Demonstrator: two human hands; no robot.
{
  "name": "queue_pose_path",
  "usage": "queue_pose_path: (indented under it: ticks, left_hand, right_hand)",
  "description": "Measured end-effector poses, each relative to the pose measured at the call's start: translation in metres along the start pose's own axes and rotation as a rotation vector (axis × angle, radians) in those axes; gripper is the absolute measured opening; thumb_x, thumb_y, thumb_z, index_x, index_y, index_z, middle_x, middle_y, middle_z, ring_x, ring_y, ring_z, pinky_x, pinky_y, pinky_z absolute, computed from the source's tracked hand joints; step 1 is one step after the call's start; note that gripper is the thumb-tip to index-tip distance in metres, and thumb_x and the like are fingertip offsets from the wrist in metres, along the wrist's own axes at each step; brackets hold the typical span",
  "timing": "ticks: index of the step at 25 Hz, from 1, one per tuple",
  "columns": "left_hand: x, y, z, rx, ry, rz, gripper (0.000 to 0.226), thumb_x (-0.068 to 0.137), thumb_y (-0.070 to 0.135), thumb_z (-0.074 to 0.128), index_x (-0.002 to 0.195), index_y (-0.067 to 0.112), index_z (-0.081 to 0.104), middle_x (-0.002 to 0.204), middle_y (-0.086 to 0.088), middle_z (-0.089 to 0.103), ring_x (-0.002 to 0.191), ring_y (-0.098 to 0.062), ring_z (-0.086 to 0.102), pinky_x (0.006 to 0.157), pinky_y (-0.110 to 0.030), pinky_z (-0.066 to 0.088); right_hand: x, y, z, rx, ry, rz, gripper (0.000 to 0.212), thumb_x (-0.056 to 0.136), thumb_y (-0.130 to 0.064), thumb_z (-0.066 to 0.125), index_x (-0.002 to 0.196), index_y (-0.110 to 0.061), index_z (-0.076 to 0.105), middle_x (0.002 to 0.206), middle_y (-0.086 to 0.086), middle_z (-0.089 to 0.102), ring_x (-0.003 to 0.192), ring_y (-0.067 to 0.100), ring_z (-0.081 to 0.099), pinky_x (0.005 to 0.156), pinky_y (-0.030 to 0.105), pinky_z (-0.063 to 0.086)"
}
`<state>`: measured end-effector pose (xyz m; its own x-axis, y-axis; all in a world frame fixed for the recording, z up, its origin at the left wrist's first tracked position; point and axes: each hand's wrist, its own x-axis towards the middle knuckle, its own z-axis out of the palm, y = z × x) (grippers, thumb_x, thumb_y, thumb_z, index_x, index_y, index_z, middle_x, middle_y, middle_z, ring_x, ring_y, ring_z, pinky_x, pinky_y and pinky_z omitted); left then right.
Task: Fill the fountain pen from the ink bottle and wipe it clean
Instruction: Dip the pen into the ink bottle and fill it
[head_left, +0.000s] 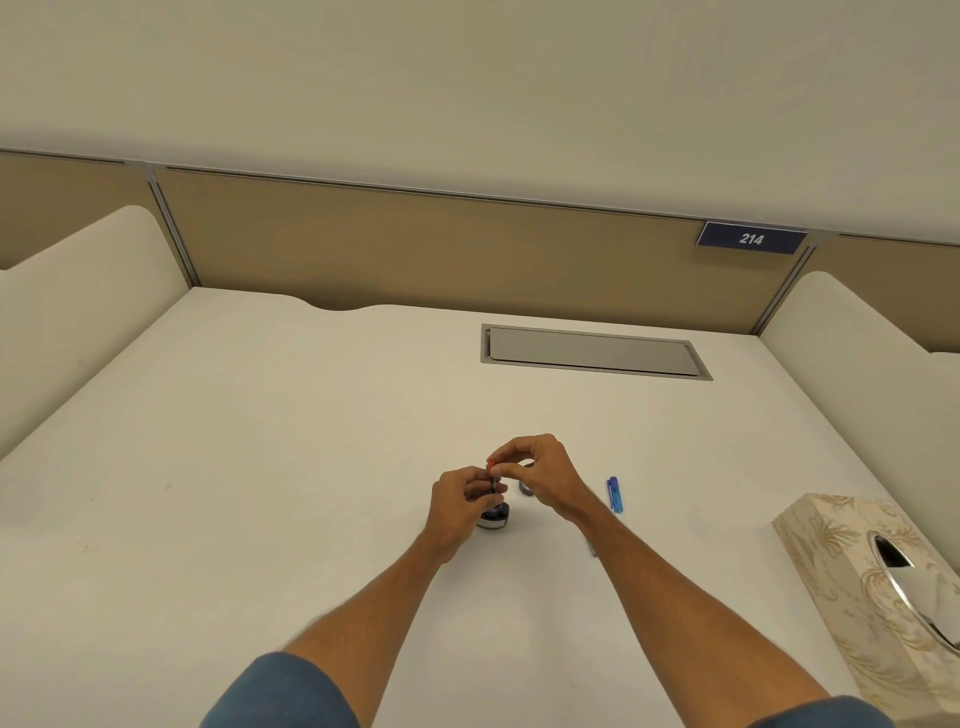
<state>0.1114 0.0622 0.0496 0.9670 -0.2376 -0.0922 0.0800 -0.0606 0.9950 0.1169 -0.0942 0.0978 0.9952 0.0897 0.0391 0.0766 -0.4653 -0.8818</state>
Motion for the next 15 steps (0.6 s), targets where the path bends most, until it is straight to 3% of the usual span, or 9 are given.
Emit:
queue_pose_path:
  ticks: [6,9,12,15]
  left_hand:
    - [0.0000,0.0001,0.0000,0.004,0.005,0.004,0.024,0.079,-0.005,0.069,0.101,0.003,0.069,0.092,-0.010,0.076,0.081,-0.015,0.074,0.075,-0.021,0.058]
    - [0.0002,-0.0001,-0.0001,-0.004,0.007,-0.005,0.023,0.078,-0.005,0.069,0.100,0.003,0.069,0.092,-0.010,0.076,0.083,-0.016,0.074,0.074,-0.021,0.057]
    - [-0.0004,0.0005,0.0002,-0.006,0.009,-0.001,0.023,0.078,-0.006,0.069,0.099,0.004,0.069,0.091,-0.010,0.076,0.082,-0.015,0.074,0.072,-0.019,0.056]
    - [-0.0010,0.0010,0.0006,-0.003,0.009,0.005,0.021,0.078,-0.006,0.069,0.096,0.005,0.069,0.090,-0.010,0.076,0.081,-0.014,0.074,0.072,-0.019,0.057]
  right_hand:
    - [-0.0020,-0.0013,-0.0003,0.025,-0.004,-0.005,0.010,0.077,-0.012,0.075,0.088,-0.013,0.075,0.085,0.000,0.075,0.083,0.011,0.069,0.079,0.028,0.054]
    - [-0.0023,-0.0006,0.0009,0.010,-0.028,-0.001,0.013,0.081,-0.011,0.072,0.092,-0.015,0.076,0.088,-0.002,0.076,0.086,0.009,0.070,0.083,0.028,0.054]
    - [-0.0025,-0.0012,0.0014,0.005,-0.011,0.003,0.010,0.079,-0.010,0.073,0.088,-0.012,0.076,0.082,-0.004,0.075,0.081,0.005,0.069,0.079,0.022,0.053]
    - [-0.0020,-0.0024,0.0004,0.005,0.004,0.000,0.008,0.076,-0.009,0.076,0.084,-0.009,0.075,0.080,0.000,0.075,0.077,0.006,0.069,0.077,0.024,0.054]
